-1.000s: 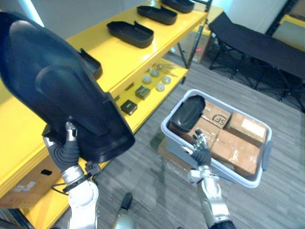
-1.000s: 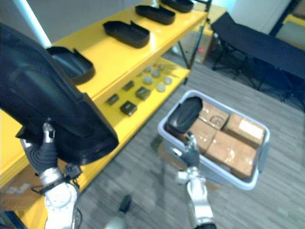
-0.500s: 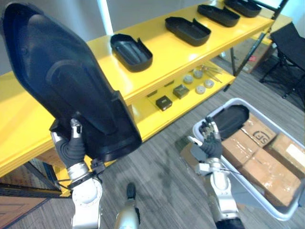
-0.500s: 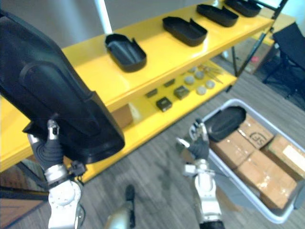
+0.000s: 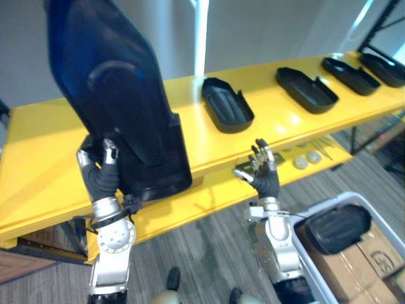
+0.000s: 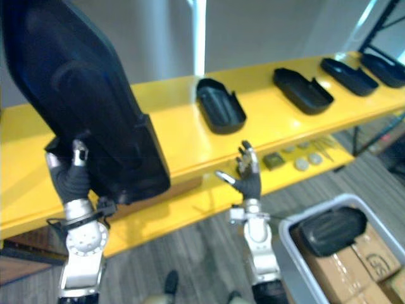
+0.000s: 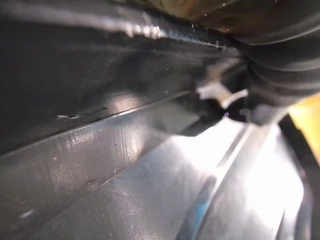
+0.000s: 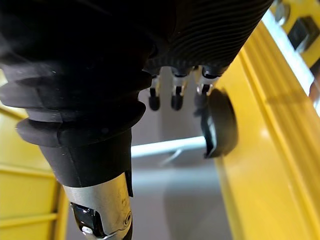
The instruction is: Walk over and take plastic housings, then place them on the shelf
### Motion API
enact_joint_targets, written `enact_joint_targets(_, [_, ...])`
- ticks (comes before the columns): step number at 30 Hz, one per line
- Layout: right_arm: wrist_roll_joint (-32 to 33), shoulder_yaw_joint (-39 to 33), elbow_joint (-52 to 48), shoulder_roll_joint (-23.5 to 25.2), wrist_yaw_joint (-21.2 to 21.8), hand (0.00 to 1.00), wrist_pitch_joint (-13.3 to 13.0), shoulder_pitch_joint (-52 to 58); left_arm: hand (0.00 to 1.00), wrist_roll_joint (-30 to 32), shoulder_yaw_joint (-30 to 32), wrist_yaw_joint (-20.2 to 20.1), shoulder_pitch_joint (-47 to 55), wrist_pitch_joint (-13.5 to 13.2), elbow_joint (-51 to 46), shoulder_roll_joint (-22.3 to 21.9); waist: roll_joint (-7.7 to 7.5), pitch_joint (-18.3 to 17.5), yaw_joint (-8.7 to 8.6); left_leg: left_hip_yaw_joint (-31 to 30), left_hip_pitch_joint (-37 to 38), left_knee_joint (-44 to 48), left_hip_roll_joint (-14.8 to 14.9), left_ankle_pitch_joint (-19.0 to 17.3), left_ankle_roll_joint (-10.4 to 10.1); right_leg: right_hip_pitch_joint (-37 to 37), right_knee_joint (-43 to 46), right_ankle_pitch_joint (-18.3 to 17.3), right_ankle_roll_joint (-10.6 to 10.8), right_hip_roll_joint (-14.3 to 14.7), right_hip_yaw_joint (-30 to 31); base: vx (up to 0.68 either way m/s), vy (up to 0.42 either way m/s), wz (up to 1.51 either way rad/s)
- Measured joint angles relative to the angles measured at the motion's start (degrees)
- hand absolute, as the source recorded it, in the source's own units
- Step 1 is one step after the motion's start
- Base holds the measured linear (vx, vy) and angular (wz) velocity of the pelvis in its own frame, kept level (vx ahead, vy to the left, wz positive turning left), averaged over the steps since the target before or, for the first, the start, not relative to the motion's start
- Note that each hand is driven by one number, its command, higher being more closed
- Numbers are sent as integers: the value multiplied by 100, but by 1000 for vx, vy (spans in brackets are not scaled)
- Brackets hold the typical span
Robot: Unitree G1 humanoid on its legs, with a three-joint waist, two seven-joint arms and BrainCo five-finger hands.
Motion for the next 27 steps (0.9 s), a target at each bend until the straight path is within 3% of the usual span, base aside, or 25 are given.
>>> enact_joint_targets(1, [11, 19, 0, -96, 45, 0, -2, -90, 100, -1, -47, -23, 125, -10, -11, -61, 167, -97, 145, 7, -47, -47, 117, 36, -89, 44, -179, 104, -44, 173, -24, 144, -179, 8])
enact_joint_targets(2, [47, 18, 0, -112, 88, 0, -7, -154, 100, -4, -76, -34, 144, -11, -12, -64, 226, -134, 173, 1, -113, -31, 165, 61, -128, 48, -252, 123, -69, 250, -62, 135, -233, 26])
enact_joint_targets(5, [183, -2, -4, -178, 131, 0, -32, -379, 100, -5, -396, -102, 74, -9, -19, -95, 344, -191, 44, -316, -385, -50, 326, 276, -380, 215, -395, 119, -112, 493, -681, 66, -163, 90])
enact_joint_targets(7, [186, 4, -18, -245, 180, 0, -31, -415, 100, -12, -617, -160, 42, -8, -21, -135, 319, -176, 6, 65, -380, -166, 381, 452, -237, 393, -382, 20, -280, 521, -994, 44, -107, 113])
enact_joint_targets(10, [183, 81, -230, -282, 250, 0, -30, -433, 100, -165, -632, -210, 47, -9, -25, -219, 311, -168, 148, 460, -414, -163, 407, 512, -152, 422, -286, -91, -438, 574, -1049, -8, -39, 34])
enact_joint_targets(15, [281, 48, -706, -184, 343, 0, -113, -340, 100, -209, -635, -250, 8, -6, -53, -215, 317, -157, -59, 463, -492, -239, 291, 454, -86, 435, -294, -237, -321, 448, -1237, -46, -3, 19])
enact_joint_targets(17, [280, -53, -845, -121, 334, 0, -140, -152, 100, -206, -701, -249, -46, -5, -53, -213, 312, -156, -79, 479, -472, -234, 171, 438, -48, 422, -191, -287, -241, 299, -1257, -12, 72, 13])
enact_joint_targets(19, [276, -174, -873, -29, 315, 0, -152, -37, 100, -195, -794, -271, -73, -4, -53, -212, 248, -113, -111, 653, -411, -15, -58, 268, 168, 399, 153, -428, -92, -36, -1160, 33, 117, -7])
enact_joint_targets(22, [255, -51, -871, 119, 312, 0, -153, -68, 100, -164, -711, -263, -133, 0, -54, -153, 193, -78, -77, 1075, -329, 265, -183, -62, 310, 133, 684, -466, -79, -293, -714, 47, 139, -59])
enact_joint_targets(27, [237, 98, -857, 299, 350, 0, -153, -47, 100, -92, -509, -240, -493, 49, -54, 247, 106, -45, -279, 1255, -122, -284, -94, 211, 329, 32, 403, -166, -193, -83, -252, 32, 21, -29])
